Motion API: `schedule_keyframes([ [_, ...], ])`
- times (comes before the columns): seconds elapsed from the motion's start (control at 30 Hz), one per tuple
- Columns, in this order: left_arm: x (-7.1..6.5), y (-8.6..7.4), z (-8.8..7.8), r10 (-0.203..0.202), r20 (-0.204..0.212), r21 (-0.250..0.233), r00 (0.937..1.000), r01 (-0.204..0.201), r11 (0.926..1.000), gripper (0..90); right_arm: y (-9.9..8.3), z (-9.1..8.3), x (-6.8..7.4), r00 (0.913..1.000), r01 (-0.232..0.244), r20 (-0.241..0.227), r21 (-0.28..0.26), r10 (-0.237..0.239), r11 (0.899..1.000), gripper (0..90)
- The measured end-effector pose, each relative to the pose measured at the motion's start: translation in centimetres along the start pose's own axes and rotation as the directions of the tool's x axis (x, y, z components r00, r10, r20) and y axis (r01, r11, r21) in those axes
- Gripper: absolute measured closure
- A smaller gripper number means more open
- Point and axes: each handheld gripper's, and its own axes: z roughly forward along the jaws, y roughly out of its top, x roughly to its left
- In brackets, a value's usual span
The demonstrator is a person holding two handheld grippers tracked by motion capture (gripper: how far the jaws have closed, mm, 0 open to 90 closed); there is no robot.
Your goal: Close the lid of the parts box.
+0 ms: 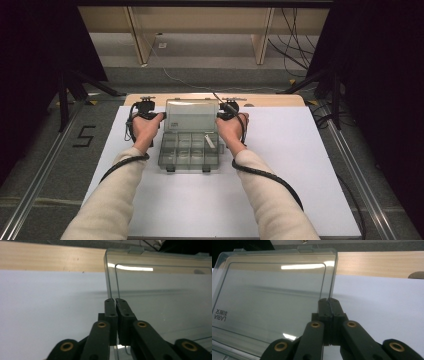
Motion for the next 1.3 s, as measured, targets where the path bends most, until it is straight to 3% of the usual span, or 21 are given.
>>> schedule_keyframes([
  [0.03,0.2,-0.1,0.0,0.014,0.000,0.018,0.9999,-0.014,0.9997,88.3,0.0,-0.1,-0.1,1.0000,0.003,0.002,0.009,-0.003,1.000,90.0],
  [0.1,-0.2,-0.2,0.2,-0.017,-0.007,-0.003,0.9998,0.017,0.9999,88.5,-0.1,0.2,-0.2,0.9994,0.034,0.011,-0.007,-0.034,0.999,90.0],
  [0.17,0.1,-0.1,0.0,0.037,-0.005,0.027,0.9993,-0.037,0.9989,88.3,-0.1,0.3,-0.3,0.9993,0.035,0.009,-0.001,-0.035,0.999,90.0],
  [0.2,0.0,0.0,0.0,0.029,-0.003,0.020,0.9996,-0.029,0.9994,88.2,0.0,0.2,-0.2,1.0000,-0.010,-0.001,0.009,0.010,1.000,90.0],
  [0.23,0.0,0.0,0.0,0.032,-0.001,0.019,0.9995,-0.032,0.9993,87.8,-0.1,0.1,-0.4,0.9998,0.021,0.001,0.020,-0.021,1.000,90.0],
  [0.3,0.0,0.0,0.1,0.030,-0.001,0.036,0.9995,-0.030,0.9989,82.6,-0.1,0.2,-0.3,0.9997,0.023,0.001,-0.004,-0.023,1.000,90.0],
  [0.33,-0.1,0.0,0.2,0.027,-0.002,0.028,0.9996,-0.027,0.9992,78.9,-0.1,0.2,0.1,0.9999,-0.003,0.010,-0.002,0.003,1.000,90.0],
  [0.37,0.0,0.1,0.2,0.032,-0.002,0.023,0.9995,-0.032,0.9992,77.0,-0.1,0.2,0.1,0.9999,0.006,0.015,-0.014,-0.006,1.000,90.0],
  [0.43,-0.1,0.3,0.4,-0.001,-0.001,0.002,1.0000,0.001,1.0000,76.6,-0.1,0.3,-0.2,0.9975,0.069,0.016,-0.040,-0.068,0.997,90.0],
  [0.47,0.1,0.5,0.3,0.008,-0.004,0.026,1.0000,-0.008,0.9996,76.3,0.0,0.2,0.0,0.9991,0.042,0.007,-0.036,-0.042,0.998,90.0],
  [0.5,-0.1,0.6,0.5,-0.010,-0.005,0.007,0.9999,0.010,0.9999,75.2,0.0,0.2,0.0,0.9990,0.045,0.005,-0.038,-0.045,0.998,90.0],
  [0.53,0.0,0.8,0.5,0.004,-0.003,0.016,1.0000,-0.004,0.9999,74.0,0.0,0.1,0.1,0.9990,0.043,0.008,-0.032,-0.043,0.999,90.0],
  [0.57,-0.1,1.0,0.6,-0.024,-0.005,0.020,0.9997,0.024,0.9995,72.6,0.0,0.1,0.0,0.9982,0.060,0.005,-0.050,-0.060,0.997,90.0],
  [0.6,0.0,1.4,0.6,0.005,-0.007,0.014,1.0000,-0.004,0.9999,72.2,0.0,0.1,0.2,0.9981,0.060,0.012,-0.046,-0.060,0.997,90.0],
  [0.63,-0.3,1.6,0.7,-0.028,-0.009,-0.001,0.9996,0.028,0.9996,72.3,0.0,-0.1,0.3,0.9987,0.052,0.006,-0.046,-0.052,0.998,90.0],
  [0.67,-0.2,1.9,0.7,-0.014,-0.007,0.018,0.9999,0.014,0.9997,72.4,0.1,-0.1,0.3,0.9986,0.052,0.007,-0.044,-0.052,0.998,90.0],
  [0.77,-0.3,2.5,0.9,-0.033,-0.025,0.033,0.9992,0.034,0.9989,76.1,0.1,-0.1,0.3,0.9977,0.067,0.011,-0.051,-0.067,0.996,90.0],
  [0.93,-0.3,2.7,1.1,0.000,-0.061,0.051,0.9981,0.003,0.9987,87.2,0.0,-0.1,0.1,0.9982,0.060,-0.002,-0.055,-0.060,0.997,90.0],
  [1.13,-0.7,2.7,0.7,0.025,-0.076,0.031,0.9968,-0.022,0.9993,89.2,-0.2,-0.1,-0.1,0.9972,0.074,-0.001,-0.070,-0.074,0.995,90.0],
  [1.2,-0.9,2.6,0.4,0.031,-0.080,0.022,0.9963,-0.029,0.9993,89.5,-0.2,-0.3,-0.1,0.9989,0.045,-0.011,-0.064,-0.046,0.997,90.0],
  [1.3,-0.9,2.5,0.0,0.044,-0.076,0.000,0.9961,-0.044,0.9990,89.5,-0.3,-0.3,-0.3,0.9986,0.049,-0.015,-0.075,-0.050,0.996,90.0],
])
